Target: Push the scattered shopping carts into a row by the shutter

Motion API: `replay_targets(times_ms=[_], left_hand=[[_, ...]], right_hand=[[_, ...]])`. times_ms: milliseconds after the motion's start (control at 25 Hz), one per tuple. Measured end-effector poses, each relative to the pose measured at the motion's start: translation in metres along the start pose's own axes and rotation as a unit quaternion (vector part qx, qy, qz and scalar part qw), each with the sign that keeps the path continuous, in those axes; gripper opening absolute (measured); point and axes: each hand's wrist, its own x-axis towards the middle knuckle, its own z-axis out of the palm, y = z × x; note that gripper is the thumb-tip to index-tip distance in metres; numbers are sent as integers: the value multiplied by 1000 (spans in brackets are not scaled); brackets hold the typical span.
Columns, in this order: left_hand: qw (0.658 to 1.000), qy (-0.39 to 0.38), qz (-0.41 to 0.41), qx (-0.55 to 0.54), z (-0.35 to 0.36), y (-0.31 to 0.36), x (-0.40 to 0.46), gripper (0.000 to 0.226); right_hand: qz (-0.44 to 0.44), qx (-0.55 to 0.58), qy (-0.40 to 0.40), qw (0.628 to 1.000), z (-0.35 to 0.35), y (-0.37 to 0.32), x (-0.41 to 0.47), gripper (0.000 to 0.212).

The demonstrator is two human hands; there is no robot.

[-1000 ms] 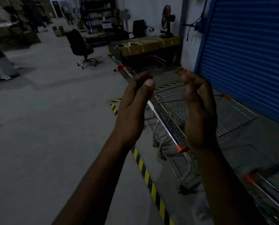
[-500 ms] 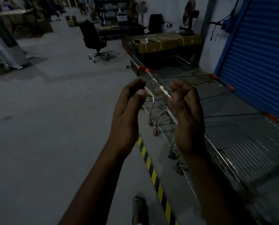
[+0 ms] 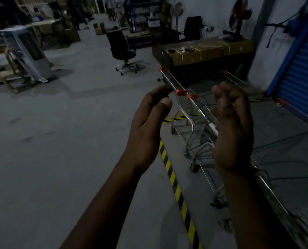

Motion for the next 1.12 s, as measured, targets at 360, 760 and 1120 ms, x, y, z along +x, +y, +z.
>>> replay_targets(times_ms=[360,760,1120], left_hand=[[999,-26,-2,-38,-57,-87,148,49],[992,-100,1,-82,-152,-179,366,64],[981,-160,27,-104,-156,-274,534,36]], right_hand=[[5,-23,18,1000,79,107,104,31],[-34,-110,73,991,195,208,253,31],[-53,-153,154,975,217,318,381,24]])
